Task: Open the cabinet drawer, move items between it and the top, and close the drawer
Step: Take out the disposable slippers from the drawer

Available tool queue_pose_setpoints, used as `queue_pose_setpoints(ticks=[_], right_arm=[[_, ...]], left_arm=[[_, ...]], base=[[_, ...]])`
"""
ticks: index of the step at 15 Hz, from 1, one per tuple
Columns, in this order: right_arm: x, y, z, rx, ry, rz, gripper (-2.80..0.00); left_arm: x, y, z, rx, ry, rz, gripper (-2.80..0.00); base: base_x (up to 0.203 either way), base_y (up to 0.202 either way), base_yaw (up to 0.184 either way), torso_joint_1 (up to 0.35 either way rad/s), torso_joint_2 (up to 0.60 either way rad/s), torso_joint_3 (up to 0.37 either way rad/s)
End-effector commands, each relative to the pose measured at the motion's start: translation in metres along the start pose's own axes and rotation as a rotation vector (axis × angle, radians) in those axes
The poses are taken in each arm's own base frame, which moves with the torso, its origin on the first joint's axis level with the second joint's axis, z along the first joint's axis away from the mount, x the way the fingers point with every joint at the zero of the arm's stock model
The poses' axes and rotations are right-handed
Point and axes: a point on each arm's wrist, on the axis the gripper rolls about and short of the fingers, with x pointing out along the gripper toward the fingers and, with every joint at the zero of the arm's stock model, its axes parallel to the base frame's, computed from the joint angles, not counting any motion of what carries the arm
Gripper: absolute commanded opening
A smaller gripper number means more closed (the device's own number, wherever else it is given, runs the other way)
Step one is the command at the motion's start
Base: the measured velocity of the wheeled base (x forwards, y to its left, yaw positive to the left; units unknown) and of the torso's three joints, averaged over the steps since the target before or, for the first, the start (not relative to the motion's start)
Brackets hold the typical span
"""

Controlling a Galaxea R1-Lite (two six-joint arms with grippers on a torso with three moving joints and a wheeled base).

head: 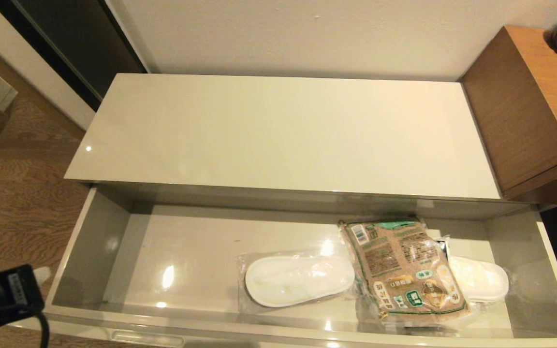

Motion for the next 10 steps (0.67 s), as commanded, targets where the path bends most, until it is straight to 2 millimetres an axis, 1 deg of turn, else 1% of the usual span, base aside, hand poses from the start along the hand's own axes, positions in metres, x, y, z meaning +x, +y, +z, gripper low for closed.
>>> queue_pose_setpoints(ticks=[1,3,5,6,9,10], right_arm=[[0.0,0.0,-0.001,-0.003,0.004,0.003,-2.8],[0.0,0.0,-0.001,-0.006,0.004,0.006,-2.8],[0.0,0.0,0.0,-0.008,0.002,0.006,-2.8],[0.0,0.0,0.0,-0.008,0.002,0.005,-2.8],[0.0,0.0,0.0,-0.008,0.003,0.006,-2.8],[0.0,0.0,0.0,-0.008,0.003,0.006,-2.8]], left_arm=[[-0.058,0.023,-0.025,0.019,-0.092,-0.006,-2.8],[-0.083,0.036,-0.049,0.055,-0.053,0.023,-2.8],[-0.099,0.045,-0.067,0.075,-0.005,0.053,-2.8],[-0.106,0.048,-0.075,0.07,-0.009,0.068,-2.8],[-0.115,0.054,-0.099,0.063,0.008,0.087,-2.8],[-0.114,0.057,-0.112,0.079,0.007,0.084,-2.8]], base=[[0.0,0.0,0.0,0.0,0.0,0.0],[0.0,0.0,0.0,0.0,0.0,0.0],[0.0,0.0,0.0,0.0,0.0,0.0],[0.0,0.0,0.0,0.0,0.0,0.0],[0.0,0.0,0.0,0.0,0.0,0.0],[0.0,0.0,0.0,0.0,0.0,0.0]])
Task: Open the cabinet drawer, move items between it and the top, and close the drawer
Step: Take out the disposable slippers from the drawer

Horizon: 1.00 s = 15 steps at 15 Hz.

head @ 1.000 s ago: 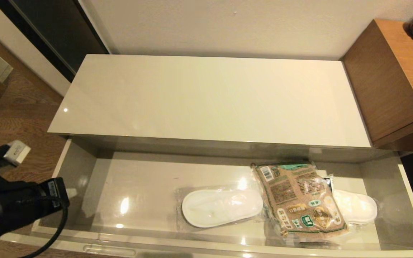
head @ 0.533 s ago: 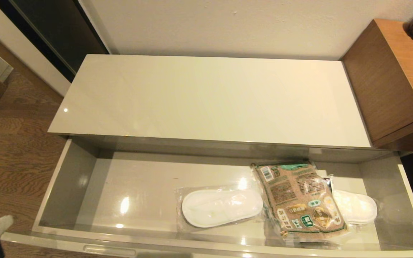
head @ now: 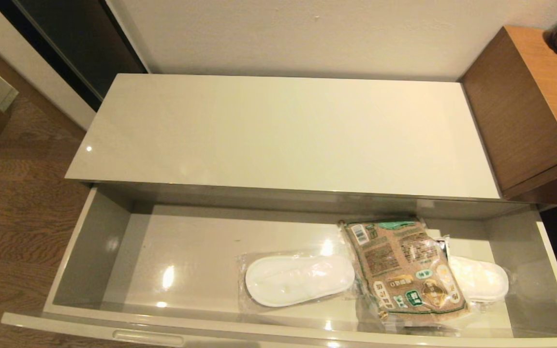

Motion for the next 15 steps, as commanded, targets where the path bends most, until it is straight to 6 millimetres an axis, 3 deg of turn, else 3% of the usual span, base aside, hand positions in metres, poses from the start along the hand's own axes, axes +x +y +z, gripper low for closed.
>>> queue_pose_setpoints(ticks=[1,3,6,10,15], right_arm=[[0.0,0.0,0.0,-0.001,0.003,0.001,-2.8],[0.0,0.0,0.0,-0.001,0.003,0.002,-2.8],[0.0,0.0,0.0,-0.002,0.001,0.002,-2.8],[0.0,0.0,-0.001,0.0,0.004,0.001,-2.8],[0.0,0.0,0.0,0.001,0.004,0.0,-2.8]], left_arm=[[0.0,0.006,-0.034,0.022,-0.06,-0.001,-2.8],[0.007,0.009,-0.065,0.106,-0.11,0.004,-2.8],[0.014,0.009,-0.079,0.205,-0.046,-0.004,-2.8],[0.012,0.007,-0.066,-0.009,-0.172,-0.023,-2.8],[0.043,-0.004,-0.043,-0.114,-0.645,-0.104,-2.8]], base=[[0.0,0.0,0.0,0.0,0.0,0.0],[0.0,0.0,0.0,0.0,0.0,0.0],[0.0,0.0,0.0,0.0,0.0,0.0],[0.0,0.0,0.0,0.0,0.0,0.0],[0.0,0.0,0.0,0.0,0.0,0.0]])
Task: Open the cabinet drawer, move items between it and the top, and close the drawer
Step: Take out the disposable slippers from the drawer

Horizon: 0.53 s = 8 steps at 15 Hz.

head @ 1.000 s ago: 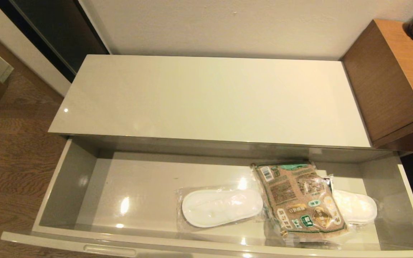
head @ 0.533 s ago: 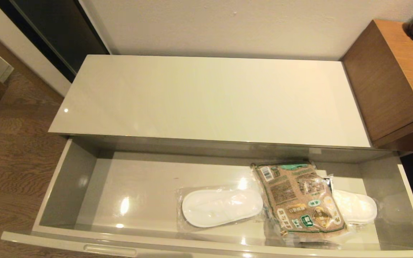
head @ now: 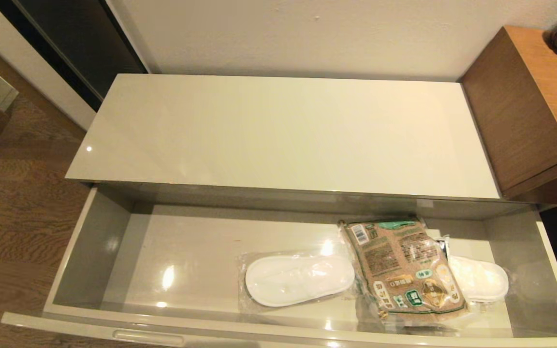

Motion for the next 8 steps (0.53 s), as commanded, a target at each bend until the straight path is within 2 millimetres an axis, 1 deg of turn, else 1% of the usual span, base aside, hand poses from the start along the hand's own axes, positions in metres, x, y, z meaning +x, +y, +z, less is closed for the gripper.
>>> queue_pose_setpoints(ticks=[1,2,3,5,8], right_arm=[[0.0,0.0,0.0,0.0,0.003,0.001,-2.8],[0.0,0.0,0.0,0.0,0.004,0.001,-2.8],[0.0,0.0,0.0,0.0,0.001,0.001,-2.8],[0.0,0.0,0.0,0.0,0.003,-0.001,-2.8],[0.0,0.0,0.0,0.0,0.002,-0.001,-2.8]], left_arm=[[0.009,-0.006,0.015,-0.078,-0.324,-0.105,-2.8],[0.011,-0.007,0.012,-0.081,-0.325,-0.153,-2.8],[0.014,-0.007,0.006,-0.056,-0.283,-0.176,-2.8],[0.014,-0.007,0.004,-0.032,-0.259,-0.182,-2.8],[0.012,-0.007,0.002,0.015,-0.18,-0.186,-2.8]], base=[[0.0,0.0,0.0,0.0,0.0,0.0],[0.0,0.0,0.0,0.0,0.0,0.0],[0.0,0.0,0.0,0.0,0.0,0.0],[0.0,0.0,0.0,0.0,0.0,0.0],[0.0,0.0,0.0,0.0,0.0,0.0]])
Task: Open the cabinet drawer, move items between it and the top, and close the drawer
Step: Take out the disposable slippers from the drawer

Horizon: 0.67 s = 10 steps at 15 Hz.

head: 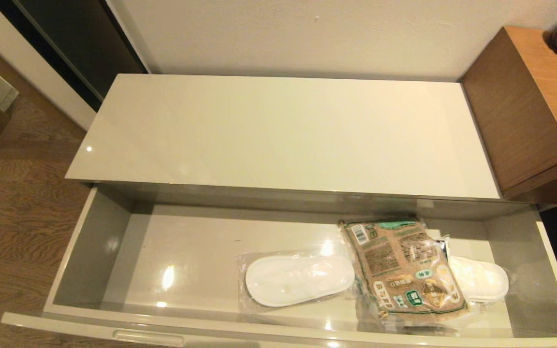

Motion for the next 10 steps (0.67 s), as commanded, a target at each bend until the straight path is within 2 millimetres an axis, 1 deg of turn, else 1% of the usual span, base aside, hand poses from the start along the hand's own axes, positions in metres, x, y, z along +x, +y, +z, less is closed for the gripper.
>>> queue_pose_setpoints(ticks=[1,4,6,7,10], right_arm=[[0.0,0.0,0.0,-0.002,0.0,0.0,-2.8],[0.0,0.0,0.0,-0.001,0.0,0.001,-2.8],[0.0,0.0,0.0,0.0,0.003,0.0,-2.8],[0.0,0.0,0.0,-0.002,0.001,0.0,-2.8],[0.0,0.0,0.0,-0.002,0.0,0.0,-2.8]], left_arm=[[0.0,-0.001,0.001,0.029,0.015,-0.023,-2.8],[0.0,0.0,0.002,0.016,-0.014,-0.001,-2.8],[0.001,-0.001,0.006,0.01,-0.09,-0.005,-2.8],[0.001,-0.001,0.012,0.018,-0.159,-0.013,-2.8],[0.001,0.0,0.011,0.057,-0.161,0.055,-2.8]], base=[[0.0,0.0,0.0,0.0,0.0,0.0],[0.0,0.0,0.0,0.0,0.0,0.0],[0.0,0.0,0.0,0.0,0.0,0.0],[0.0,0.0,0.0,0.0,0.0,0.0],[0.0,0.0,0.0,0.0,0.0,0.0]])
